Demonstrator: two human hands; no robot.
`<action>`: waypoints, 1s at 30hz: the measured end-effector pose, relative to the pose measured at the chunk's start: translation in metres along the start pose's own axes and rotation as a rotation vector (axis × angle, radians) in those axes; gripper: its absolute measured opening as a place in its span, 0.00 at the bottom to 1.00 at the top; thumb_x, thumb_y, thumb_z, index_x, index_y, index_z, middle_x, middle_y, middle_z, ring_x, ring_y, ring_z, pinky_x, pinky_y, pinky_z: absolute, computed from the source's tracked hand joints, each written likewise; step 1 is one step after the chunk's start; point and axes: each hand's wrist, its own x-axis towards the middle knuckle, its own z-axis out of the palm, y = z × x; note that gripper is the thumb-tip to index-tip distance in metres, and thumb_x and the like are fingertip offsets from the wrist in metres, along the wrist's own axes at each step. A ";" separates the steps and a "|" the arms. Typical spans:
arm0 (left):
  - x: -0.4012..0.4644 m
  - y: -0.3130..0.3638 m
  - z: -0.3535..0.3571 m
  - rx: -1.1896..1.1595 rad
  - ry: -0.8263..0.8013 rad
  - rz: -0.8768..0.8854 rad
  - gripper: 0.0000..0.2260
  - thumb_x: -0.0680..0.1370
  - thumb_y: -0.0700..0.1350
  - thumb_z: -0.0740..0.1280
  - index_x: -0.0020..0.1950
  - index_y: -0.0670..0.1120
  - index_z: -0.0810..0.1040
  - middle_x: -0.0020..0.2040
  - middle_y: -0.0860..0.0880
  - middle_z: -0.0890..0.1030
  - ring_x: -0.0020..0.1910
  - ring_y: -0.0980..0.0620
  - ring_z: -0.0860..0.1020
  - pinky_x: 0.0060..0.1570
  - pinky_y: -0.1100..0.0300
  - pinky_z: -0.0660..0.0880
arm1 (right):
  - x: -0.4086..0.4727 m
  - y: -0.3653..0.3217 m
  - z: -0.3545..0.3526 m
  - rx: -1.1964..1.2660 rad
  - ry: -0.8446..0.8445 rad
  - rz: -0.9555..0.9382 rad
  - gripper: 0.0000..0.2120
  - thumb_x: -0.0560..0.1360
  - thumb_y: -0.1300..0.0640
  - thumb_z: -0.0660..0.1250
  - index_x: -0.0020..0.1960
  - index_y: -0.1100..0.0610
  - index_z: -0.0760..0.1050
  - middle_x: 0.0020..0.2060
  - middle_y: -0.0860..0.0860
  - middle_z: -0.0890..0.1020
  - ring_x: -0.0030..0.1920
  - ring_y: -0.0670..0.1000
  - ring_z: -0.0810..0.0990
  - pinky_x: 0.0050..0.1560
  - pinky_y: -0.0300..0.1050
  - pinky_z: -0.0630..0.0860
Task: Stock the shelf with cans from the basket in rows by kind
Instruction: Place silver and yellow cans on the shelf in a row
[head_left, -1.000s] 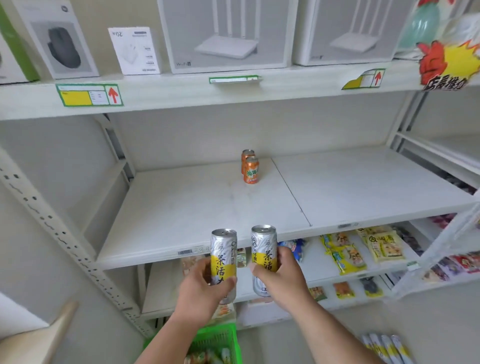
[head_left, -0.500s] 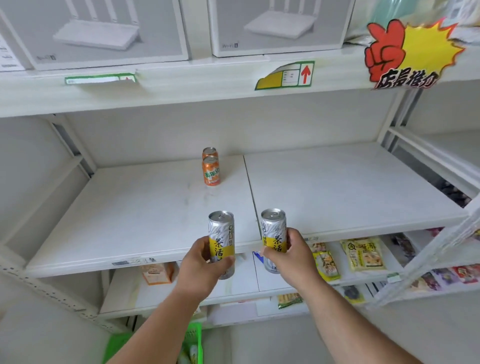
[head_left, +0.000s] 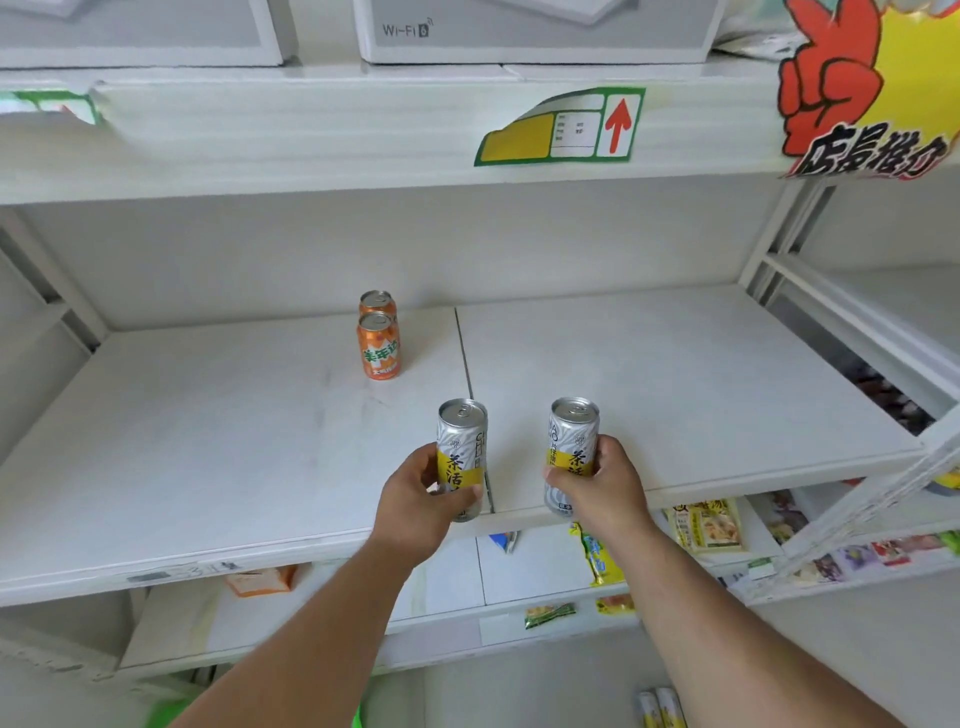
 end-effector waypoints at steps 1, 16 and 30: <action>0.006 -0.001 0.003 0.000 -0.007 -0.006 0.21 0.69 0.38 0.79 0.59 0.53 0.80 0.49 0.55 0.85 0.49 0.61 0.82 0.42 0.74 0.76 | 0.007 0.001 0.000 0.002 0.001 0.004 0.23 0.62 0.47 0.79 0.54 0.46 0.76 0.47 0.43 0.85 0.48 0.48 0.85 0.54 0.56 0.83; 0.097 -0.008 0.041 0.032 0.101 -0.065 0.22 0.69 0.35 0.78 0.58 0.51 0.77 0.50 0.54 0.84 0.49 0.60 0.82 0.54 0.67 0.77 | 0.113 0.002 0.018 0.031 -0.044 -0.036 0.26 0.62 0.48 0.79 0.56 0.44 0.71 0.48 0.43 0.85 0.49 0.49 0.85 0.55 0.54 0.82; 0.114 -0.021 0.038 0.062 0.038 -0.050 0.27 0.71 0.40 0.78 0.67 0.53 0.72 0.58 0.61 0.81 0.56 0.71 0.77 0.57 0.68 0.73 | 0.087 0.010 0.021 -0.073 0.016 -0.005 0.29 0.74 0.49 0.77 0.71 0.52 0.70 0.65 0.46 0.79 0.66 0.51 0.78 0.64 0.48 0.74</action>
